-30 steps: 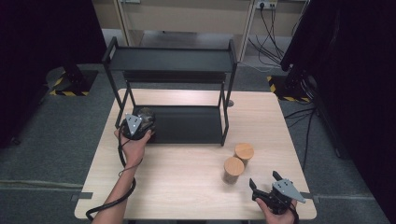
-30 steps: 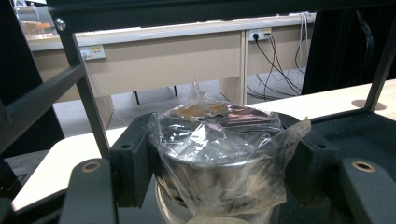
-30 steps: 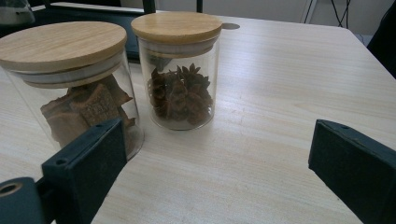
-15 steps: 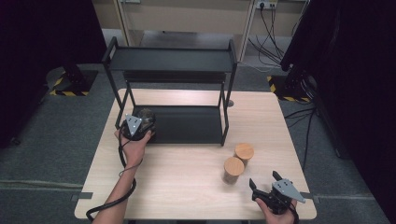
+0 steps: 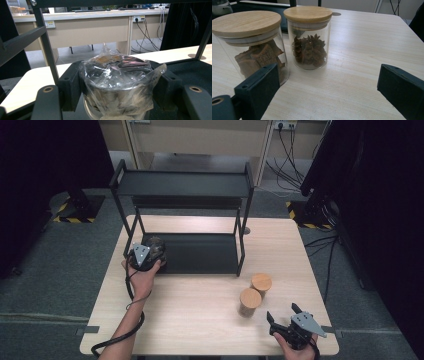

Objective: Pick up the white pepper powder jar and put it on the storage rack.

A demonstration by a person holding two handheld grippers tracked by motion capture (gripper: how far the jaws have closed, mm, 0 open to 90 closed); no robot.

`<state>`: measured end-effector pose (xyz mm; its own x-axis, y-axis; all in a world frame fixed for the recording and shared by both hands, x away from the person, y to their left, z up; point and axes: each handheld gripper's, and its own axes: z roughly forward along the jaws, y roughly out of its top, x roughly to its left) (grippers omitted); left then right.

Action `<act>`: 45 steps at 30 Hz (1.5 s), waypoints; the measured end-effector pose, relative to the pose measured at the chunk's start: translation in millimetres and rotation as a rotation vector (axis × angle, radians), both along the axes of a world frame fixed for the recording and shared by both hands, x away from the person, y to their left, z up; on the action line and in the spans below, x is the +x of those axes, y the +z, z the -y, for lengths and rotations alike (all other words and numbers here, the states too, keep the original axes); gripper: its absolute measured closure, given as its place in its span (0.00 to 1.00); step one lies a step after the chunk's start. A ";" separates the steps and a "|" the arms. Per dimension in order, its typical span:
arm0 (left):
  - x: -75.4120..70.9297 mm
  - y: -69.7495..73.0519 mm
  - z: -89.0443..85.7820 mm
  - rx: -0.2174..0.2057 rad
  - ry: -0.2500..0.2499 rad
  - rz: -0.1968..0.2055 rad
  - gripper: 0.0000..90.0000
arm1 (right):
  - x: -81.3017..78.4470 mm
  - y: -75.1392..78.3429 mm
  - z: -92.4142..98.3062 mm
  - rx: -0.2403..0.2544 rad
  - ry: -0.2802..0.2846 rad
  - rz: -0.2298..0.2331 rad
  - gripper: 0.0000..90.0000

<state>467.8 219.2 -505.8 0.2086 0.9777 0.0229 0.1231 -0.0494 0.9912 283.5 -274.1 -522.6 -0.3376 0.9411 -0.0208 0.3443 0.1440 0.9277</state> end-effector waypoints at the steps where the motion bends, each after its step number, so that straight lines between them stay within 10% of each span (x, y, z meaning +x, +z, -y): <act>1: -0.2 0.0 0.0 0.003 -0.003 -0.002 0.37 | 0.0 0.0 -0.1 0.000 0.000 0.000 0.05; 45: -20.5 4.1 5.8 -0.016 -0.020 0.021 0.13 | -0.3 0.0 -1.3 -0.009 0.006 0.002 0.05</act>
<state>447.3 213.3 -501.7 0.2280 0.9736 0.0121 0.1011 -0.0361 0.9942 283.2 -272.8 -522.6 -0.3436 0.9387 -0.0294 0.3417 0.1541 0.9271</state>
